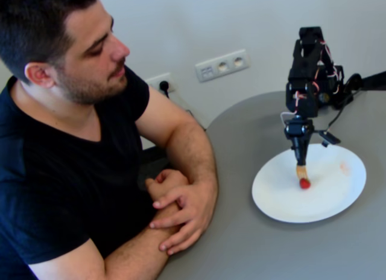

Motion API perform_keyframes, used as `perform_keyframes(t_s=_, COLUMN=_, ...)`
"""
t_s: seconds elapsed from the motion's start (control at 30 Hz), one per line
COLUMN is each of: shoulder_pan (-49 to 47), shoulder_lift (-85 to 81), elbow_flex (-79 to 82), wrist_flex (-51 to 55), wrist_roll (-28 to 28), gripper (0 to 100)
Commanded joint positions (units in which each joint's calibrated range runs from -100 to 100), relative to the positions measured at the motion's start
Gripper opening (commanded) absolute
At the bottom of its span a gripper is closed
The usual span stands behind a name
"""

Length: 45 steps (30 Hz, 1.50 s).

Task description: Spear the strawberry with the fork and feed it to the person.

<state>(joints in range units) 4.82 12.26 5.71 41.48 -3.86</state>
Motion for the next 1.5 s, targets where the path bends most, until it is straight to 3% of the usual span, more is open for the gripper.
perform_keyframes(t_s=0.0, shoulder_pan=0.4, shoulder_lift=-2.06, elbow_flex=-6.25, wrist_flex=3.51, wrist_roll=0.19, gripper=2)
perform_keyframes(t_s=1.0, shoulder_pan=0.1, shoulder_lift=9.8, elbow_flex=-9.58, wrist_flex=4.03, wrist_roll=-1.81, gripper=2)
perform_keyframes(t_s=1.47, shoulder_pan=1.07, shoulder_lift=9.63, elbow_flex=-32.67, wrist_flex=21.18, wrist_roll=-1.28, gripper=2)
